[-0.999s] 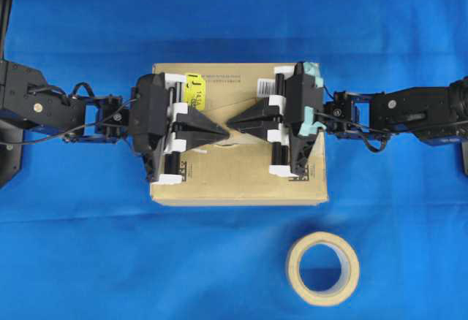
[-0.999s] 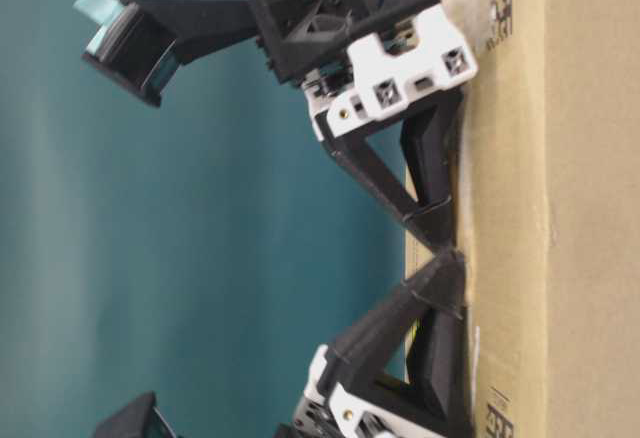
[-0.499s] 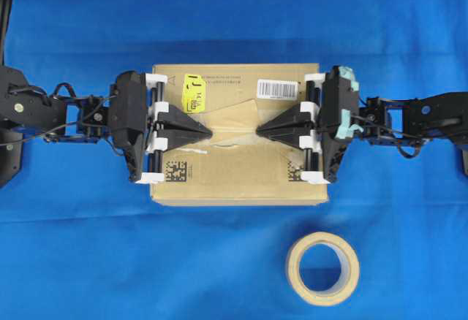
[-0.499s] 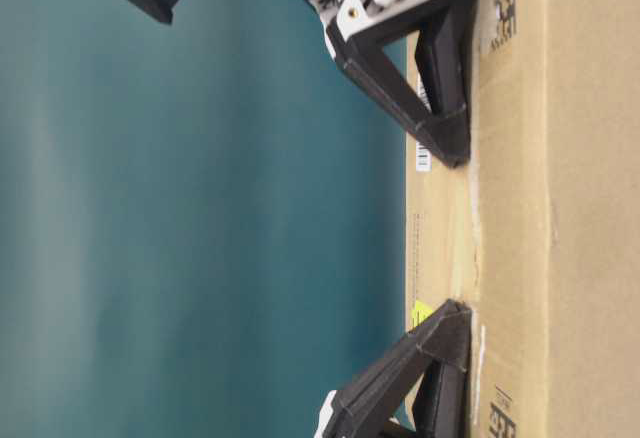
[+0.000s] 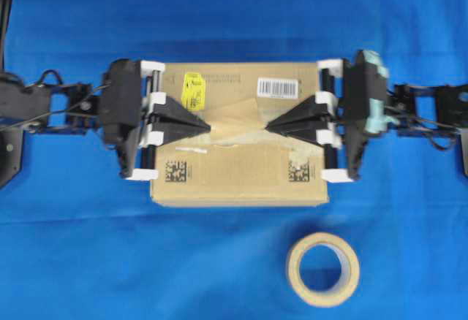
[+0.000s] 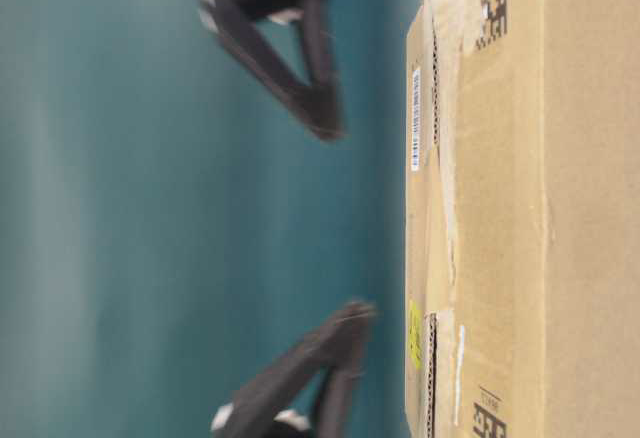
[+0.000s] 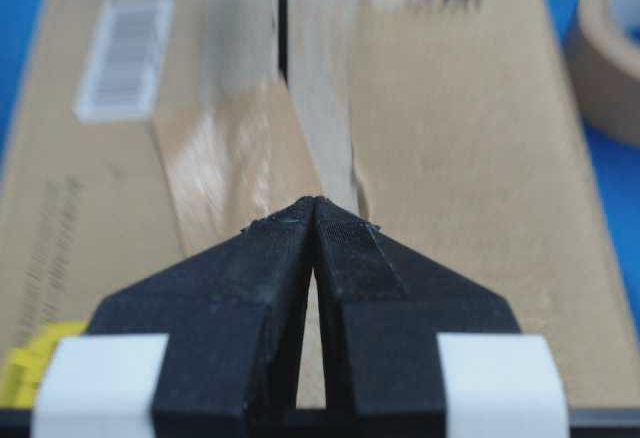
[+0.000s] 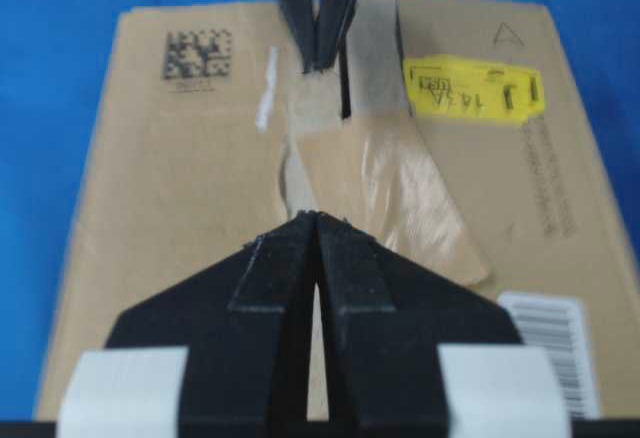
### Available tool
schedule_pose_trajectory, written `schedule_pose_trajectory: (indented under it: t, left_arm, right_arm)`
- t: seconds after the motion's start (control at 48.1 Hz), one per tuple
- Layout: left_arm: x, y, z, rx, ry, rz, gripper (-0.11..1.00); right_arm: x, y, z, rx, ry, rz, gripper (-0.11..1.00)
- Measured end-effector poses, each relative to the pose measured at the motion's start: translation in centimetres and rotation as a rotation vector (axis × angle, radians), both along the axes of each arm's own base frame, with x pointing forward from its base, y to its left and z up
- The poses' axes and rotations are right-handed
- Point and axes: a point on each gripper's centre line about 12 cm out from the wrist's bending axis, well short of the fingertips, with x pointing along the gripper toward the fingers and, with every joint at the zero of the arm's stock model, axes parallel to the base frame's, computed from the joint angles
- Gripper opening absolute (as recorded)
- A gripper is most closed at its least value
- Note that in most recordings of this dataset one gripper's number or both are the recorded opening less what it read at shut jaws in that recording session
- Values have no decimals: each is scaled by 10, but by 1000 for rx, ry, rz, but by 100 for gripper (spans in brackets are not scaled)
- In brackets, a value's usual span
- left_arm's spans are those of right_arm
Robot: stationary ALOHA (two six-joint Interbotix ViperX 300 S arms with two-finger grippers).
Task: Apply tape along the seams of the closed cardboard box to seal it securely.
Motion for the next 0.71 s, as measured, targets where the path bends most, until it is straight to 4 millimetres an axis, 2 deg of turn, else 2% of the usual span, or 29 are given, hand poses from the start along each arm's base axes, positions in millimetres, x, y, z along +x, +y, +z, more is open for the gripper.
schedule_pose_trajectory:
  t: [0.104, 0.333, 0.52, 0.707]
  left_arm:
    - [-13, 0, 12, 0, -28, -1, 0]
    - [-58, 0, 13, -20, -46, 5, 0]
    - [-97, 0, 14, -34, -88, 8, 0]
    - [-129, 0, 6, -39, -97, 6, 0]
  right_arm:
    - [-21, 0, 13, -1, -11, 7, 0]
    - [-80, 0, 26, 2, -53, 16, 0]
    - [-124, 1, 18, 6, -50, 26, 0]
    - [-148, 1, 4, 10, -20, 33, 0]
